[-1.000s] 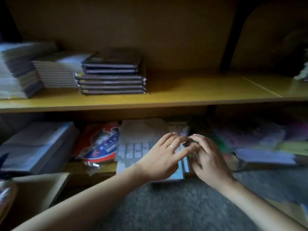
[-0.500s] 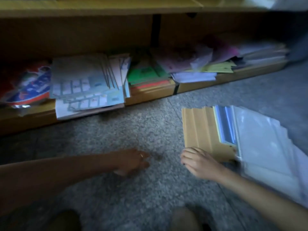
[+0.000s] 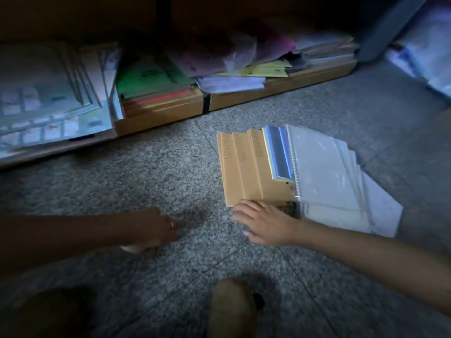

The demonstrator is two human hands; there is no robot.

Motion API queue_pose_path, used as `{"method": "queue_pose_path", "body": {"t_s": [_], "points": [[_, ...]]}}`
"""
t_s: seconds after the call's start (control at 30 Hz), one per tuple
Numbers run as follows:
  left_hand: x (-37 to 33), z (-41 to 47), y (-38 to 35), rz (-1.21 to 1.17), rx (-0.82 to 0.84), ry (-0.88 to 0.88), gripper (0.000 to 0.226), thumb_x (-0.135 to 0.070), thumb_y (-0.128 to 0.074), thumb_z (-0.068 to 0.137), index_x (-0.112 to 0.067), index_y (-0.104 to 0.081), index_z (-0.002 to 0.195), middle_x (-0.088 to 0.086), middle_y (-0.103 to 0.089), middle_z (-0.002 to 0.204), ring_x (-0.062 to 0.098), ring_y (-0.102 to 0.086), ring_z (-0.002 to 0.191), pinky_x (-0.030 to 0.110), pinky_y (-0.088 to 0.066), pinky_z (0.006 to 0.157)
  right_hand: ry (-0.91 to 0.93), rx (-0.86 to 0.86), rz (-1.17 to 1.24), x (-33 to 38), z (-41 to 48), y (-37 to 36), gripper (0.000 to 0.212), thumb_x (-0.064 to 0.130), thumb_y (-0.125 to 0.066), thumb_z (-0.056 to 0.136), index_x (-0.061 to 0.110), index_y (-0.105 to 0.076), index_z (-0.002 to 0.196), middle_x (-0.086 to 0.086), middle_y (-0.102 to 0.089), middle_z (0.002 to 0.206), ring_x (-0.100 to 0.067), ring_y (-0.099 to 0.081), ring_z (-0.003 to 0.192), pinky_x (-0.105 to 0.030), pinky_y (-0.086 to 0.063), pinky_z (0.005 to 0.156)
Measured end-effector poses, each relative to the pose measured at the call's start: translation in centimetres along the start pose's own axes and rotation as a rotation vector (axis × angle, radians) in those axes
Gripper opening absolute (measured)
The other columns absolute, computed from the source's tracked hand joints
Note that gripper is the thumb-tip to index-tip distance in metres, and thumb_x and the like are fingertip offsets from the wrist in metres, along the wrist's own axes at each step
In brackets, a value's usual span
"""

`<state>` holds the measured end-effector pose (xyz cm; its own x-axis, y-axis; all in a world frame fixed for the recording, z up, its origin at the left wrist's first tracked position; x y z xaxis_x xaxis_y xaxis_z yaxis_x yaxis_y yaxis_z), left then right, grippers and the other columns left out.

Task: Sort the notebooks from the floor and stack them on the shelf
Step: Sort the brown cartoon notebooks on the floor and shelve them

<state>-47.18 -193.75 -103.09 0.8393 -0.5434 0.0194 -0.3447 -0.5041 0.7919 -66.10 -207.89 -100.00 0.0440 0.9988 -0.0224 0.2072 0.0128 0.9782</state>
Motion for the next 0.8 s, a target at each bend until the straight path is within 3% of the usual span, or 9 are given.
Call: {"method": "queue_pose_path", "body": {"t_s": [0.13,0.33,0.47,0.53,0.6,0.7,0.73,0.8], "points": [[1.3,1.9,2.4,-0.082,-0.09,0.017,0.052,-0.024,-0.041,0.092,-0.021,-0.027,0.142,0.005,-0.036,0.142,0.029,-0.049,0.117,0.033,-0.041,0.091,-0.151,-0.07,0.035,1.0,-0.3,-1.0,0.04,0.038,-0.053,0.085,0.02,-0.048,0.121,-0.004,-0.049,0.127,-0.022,-0.042,0.125,-0.032,-0.028,0.098],[2.3,5.4,5.5,-0.301,-0.305,0.086,0.056,-0.024,-0.043,0.09,-0.026,-0.028,0.144,-0.001,-0.032,0.147,0.022,-0.05,0.118,0.03,-0.044,0.095,-0.585,-0.059,0.126,-1.4,0.3,-2.6,0.059,0.053,-0.043,0.085,0.012,-0.044,0.129,-0.012,-0.042,0.133,-0.029,-0.034,0.127,-0.05,-0.036,0.103],[3.0,8.1,6.8,-0.776,-0.411,0.218,0.064,-0.022,-0.056,0.088,-0.02,-0.025,0.144,0.005,-0.032,0.145,0.023,-0.044,0.125,0.035,-0.042,0.099,-0.706,-0.017,0.191,-2.6,1.6,-3.3,0.075,0.064,-0.04,0.079,0.013,-0.035,0.134,-0.015,-0.037,0.14,-0.039,-0.039,0.127,-0.063,-0.035,0.1],[4.2,9.6,6.9,-1.06,-0.471,0.366,0.067,-0.021,-0.062,0.084,-0.015,-0.027,0.141,0.009,-0.036,0.139,0.026,-0.045,0.124,0.037,-0.042,0.098,-0.85,-0.092,0.188,-4.6,1.7,-2.4,0.071,0.06,-0.038,0.08,0.014,-0.036,0.134,-0.017,-0.036,0.143,-0.04,-0.035,0.131,-0.061,-0.029,0.105],[5.3,11.0,7.2,-1.183,-0.517,0.46,0.067,-0.019,-0.064,0.081,-0.012,-0.029,0.138,0.011,-0.04,0.133,0.027,-0.046,0.122,0.038,-0.043,0.097,-0.979,-0.14,0.068,-7.0,1.2,-0.8,0.058,0.042,-0.037,0.085,0.012,-0.042,0.134,-0.022,-0.033,0.146,-0.041,-0.024,0.138,-0.055,-0.019,0.111],[6.4,12.9,8.0,-1.27,-0.557,0.483,0.07,-0.015,-0.066,0.077,-0.01,-0.03,0.137,0.012,-0.039,0.129,0.03,-0.045,0.119,0.036,-0.041,0.095,-0.989,0.021,-0.093,-9.9,0.5,-0.6,0.054,0.018,-0.032,0.094,0.007,-0.022,0.146,-0.028,-0.002,0.154,-0.04,0.005,0.143,-0.043,-0.003,0.116],[6.7,13.3,8.2,-1.303,-0.563,0.502,0.072,-0.015,-0.068,0.075,-0.01,-0.031,0.137,0.012,-0.038,0.13,0.031,-0.043,0.119,0.034,-0.04,0.095,-1.015,0.045,-0.13,-10.5,0.0,-0.6,0.057,0.02,-0.035,0.094,0.008,-0.02,0.147,-0.028,-0.001,0.154,-0.04,0.004,0.143,-0.042,-0.006,0.116],[7.4,14.0,8.7,-1.393,-0.573,0.576,0.084,-0.024,-0.071,0.065,-0.007,-0.03,0.136,0.015,-0.038,0.131,0.033,-0.04,0.121,0.036,-0.038,0.098,-1.118,0.061,-0.207,-11.4,-1.0,-0.7,0.067,0.032,-0.057,0.081,0.008,-0.04,0.141,-0.029,-0.024,0.149,-0.043,-0.023,0.139,-0.044,-0.027,0.11]]}}
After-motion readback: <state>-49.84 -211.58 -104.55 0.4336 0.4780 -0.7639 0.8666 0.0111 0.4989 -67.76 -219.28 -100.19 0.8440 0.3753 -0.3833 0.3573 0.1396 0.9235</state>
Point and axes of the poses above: each hand's wrist, its own z-axis towards the middle knuckle, its own y-axis out of the back of the hand, x = y × z, the point moved 5 cm from there along z, towards the middle knuckle
